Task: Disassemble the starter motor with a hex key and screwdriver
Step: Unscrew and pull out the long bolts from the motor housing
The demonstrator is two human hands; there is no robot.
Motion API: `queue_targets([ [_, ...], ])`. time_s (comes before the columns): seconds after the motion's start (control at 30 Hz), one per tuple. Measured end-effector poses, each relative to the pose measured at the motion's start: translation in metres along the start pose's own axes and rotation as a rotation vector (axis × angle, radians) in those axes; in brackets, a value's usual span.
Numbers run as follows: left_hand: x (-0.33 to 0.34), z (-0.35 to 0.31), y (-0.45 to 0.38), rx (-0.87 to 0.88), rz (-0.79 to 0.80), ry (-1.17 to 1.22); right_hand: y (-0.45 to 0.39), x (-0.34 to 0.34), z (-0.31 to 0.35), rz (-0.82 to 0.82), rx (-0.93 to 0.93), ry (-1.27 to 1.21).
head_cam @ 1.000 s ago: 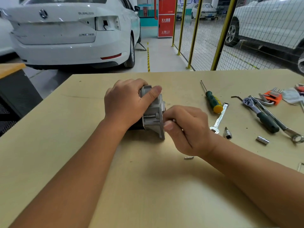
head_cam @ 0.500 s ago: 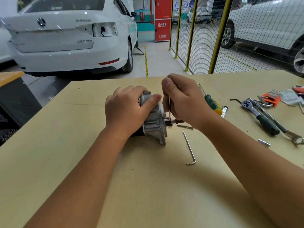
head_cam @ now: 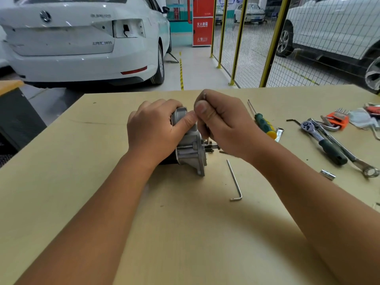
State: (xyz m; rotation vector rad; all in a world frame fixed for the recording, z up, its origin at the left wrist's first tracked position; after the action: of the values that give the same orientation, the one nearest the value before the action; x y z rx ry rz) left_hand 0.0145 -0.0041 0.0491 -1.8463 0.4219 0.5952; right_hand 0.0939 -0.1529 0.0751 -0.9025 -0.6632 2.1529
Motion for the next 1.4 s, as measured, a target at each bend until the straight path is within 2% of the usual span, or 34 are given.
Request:
queue_targets([
  [0.23,-0.001,0.001,0.000,-0.012,0.006,0.036,0.015,-0.003,0.012,0.045,-0.134,0.144],
  [0.4,0.000,0.002,-0.001,-0.044,0.026,0.040,0.031,0.003,0.026,0.185,-0.334,0.277],
  [0.7,0.000,0.003,-0.002,-0.036,0.026,0.035,0.055,-0.003,0.019,0.225,-0.330,0.313],
  [0.9,-0.001,0.004,-0.006,-0.015,0.057,0.035,0.070,0.000,0.014,0.393,-0.396,0.381],
  [1.0,0.000,0.004,-0.007,-0.023,0.060,0.033,0.072,0.001,0.009,0.414,-0.403,0.398],
  [1.1,0.000,0.004,-0.006,-0.027,0.067,0.039,0.070,-0.001,0.005,0.375,-0.332,0.304],
  [1.23,0.000,0.006,-0.004,-0.018,0.056,0.031,0.057,-0.011,-0.003,0.166,-0.114,0.070],
  [1.4,0.001,0.006,-0.003,0.000,0.048,0.032,0.040,-0.007,-0.015,0.021,0.159,-0.081],
])
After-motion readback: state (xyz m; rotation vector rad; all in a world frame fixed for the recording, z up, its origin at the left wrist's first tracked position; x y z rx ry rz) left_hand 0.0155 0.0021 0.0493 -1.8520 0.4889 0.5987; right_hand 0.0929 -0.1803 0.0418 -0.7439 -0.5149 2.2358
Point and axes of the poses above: each hand's wrist, its own y-axis away from the middle knuckle, its own x-axis out of the palm, z = x × y, the point moved 3 cm from there along -y, towards the middle knuckle, and after that the axes turned 6 degrees about -z, right-handed, at the moved point
